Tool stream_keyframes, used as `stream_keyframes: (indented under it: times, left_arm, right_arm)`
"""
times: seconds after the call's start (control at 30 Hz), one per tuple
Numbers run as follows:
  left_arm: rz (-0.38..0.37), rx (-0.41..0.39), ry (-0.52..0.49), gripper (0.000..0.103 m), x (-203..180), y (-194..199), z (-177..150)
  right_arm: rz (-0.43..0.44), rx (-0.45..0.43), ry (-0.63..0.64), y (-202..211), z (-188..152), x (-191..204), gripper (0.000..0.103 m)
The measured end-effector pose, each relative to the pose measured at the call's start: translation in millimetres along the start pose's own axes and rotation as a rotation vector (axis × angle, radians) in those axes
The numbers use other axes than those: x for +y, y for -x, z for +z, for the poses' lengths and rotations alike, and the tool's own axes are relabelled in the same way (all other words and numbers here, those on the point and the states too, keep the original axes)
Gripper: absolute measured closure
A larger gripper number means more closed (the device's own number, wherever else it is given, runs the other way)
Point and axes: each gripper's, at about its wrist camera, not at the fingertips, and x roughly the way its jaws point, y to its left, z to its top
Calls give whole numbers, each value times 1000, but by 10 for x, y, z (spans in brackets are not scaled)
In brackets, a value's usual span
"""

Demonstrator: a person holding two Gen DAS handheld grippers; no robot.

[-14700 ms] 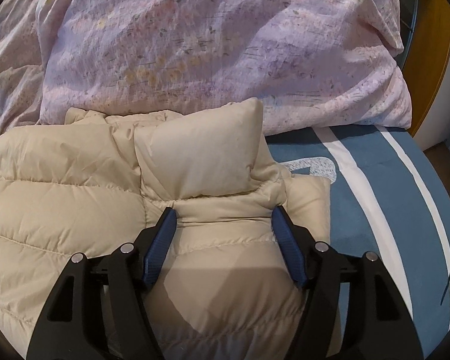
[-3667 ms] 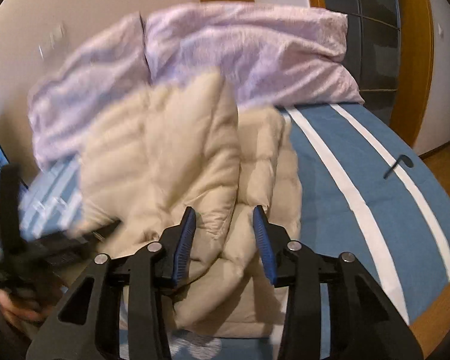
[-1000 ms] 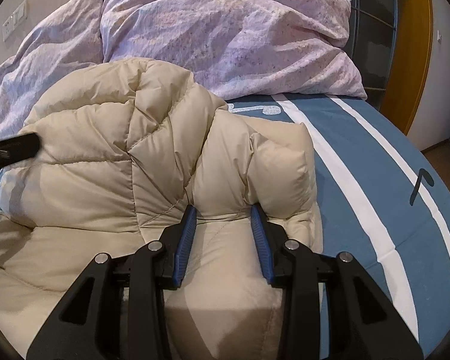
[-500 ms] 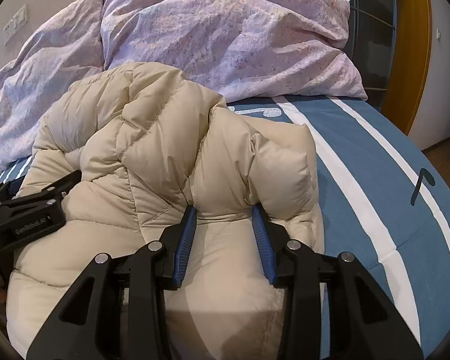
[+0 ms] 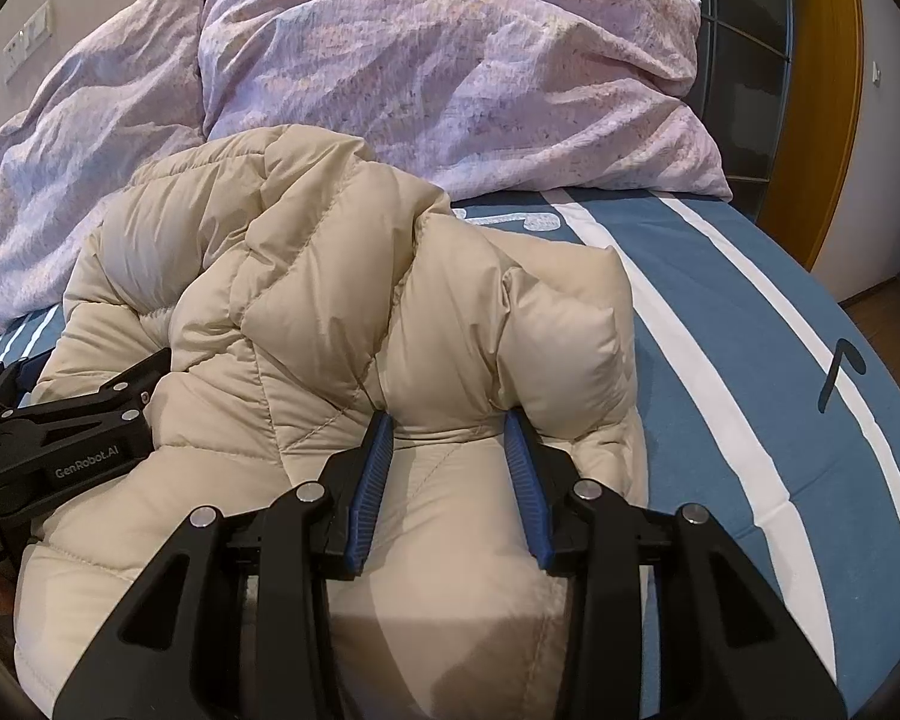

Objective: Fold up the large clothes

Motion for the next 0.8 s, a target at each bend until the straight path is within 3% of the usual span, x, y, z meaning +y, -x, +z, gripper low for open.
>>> stream_keyframes:
  times: [0.33, 0.47, 0.6, 0.8]
  left_arm:
    - [11, 6, -7, 2, -8, -24, 12]
    - [16, 7, -8, 2, -8, -22, 12]
    - [14, 7, -5, 2, 1, -21, 12]
    - [20, 4, -5, 2, -2, -16, 8]
  right_arm:
    - [-1, 0, 6, 2, 10, 4, 62]
    - [21, 39, -11, 105, 123, -30, 61]
    - [68, -27, -119, 393, 344, -205, 61]
    - [19, -67, -130, 372, 554, -165, 61]
